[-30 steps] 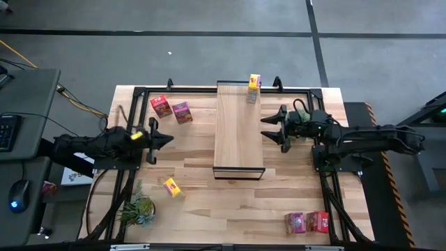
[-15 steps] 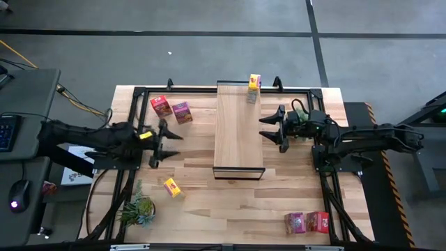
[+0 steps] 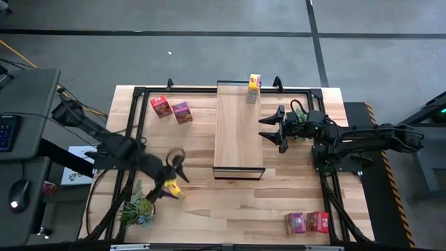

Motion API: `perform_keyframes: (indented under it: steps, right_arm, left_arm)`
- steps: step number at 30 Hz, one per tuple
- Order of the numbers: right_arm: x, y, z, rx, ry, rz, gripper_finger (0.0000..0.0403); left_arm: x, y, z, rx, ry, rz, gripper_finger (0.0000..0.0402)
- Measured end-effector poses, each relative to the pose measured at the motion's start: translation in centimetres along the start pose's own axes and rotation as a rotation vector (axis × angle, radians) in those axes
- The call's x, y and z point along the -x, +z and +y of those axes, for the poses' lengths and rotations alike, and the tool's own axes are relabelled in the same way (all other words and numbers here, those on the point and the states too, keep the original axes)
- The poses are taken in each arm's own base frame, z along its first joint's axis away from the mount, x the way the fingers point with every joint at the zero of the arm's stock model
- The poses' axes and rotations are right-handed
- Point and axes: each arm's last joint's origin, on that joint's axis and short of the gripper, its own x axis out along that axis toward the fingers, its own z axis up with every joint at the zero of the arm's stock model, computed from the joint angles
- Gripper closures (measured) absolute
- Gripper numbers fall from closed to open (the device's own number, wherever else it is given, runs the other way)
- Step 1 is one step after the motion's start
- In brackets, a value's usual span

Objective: Stack cereal on shelf
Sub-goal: Put the yellow cereal box on the shelf

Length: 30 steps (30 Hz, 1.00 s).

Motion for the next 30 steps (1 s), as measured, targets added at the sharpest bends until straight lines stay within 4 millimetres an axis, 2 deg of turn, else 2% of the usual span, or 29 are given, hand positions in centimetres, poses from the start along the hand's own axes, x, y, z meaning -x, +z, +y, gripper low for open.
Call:
perform_keyframes:
  steps: [6,12,21,30]
  right_arm:
    - [0.0,-0.1,0.0,-0.002,-0.001,0.009,0.0158]
    - [0.0,-0.2,0.0,-0.003,-0.002,0.018,0.0158]
    - [0.0,-0.2,0.0,-0.005,-0.002,0.023,0.0158]
    - [0.0,-0.3,0.0,-0.006,0.0,0.029,0.0158]
  left_arm:
    - [-1.6,0.1,-2.8,-0.098,0.035,0.229,0.0099]
    - [-3.0,-0.5,-4.1,-0.138,0.048,0.331,0.01]
    - [-3.6,-2.2,-3.9,-0.235,0.092,0.524,0.01]
    - [-4.8,-2.7,-2.9,-0.221,0.101,0.589,0.0102]
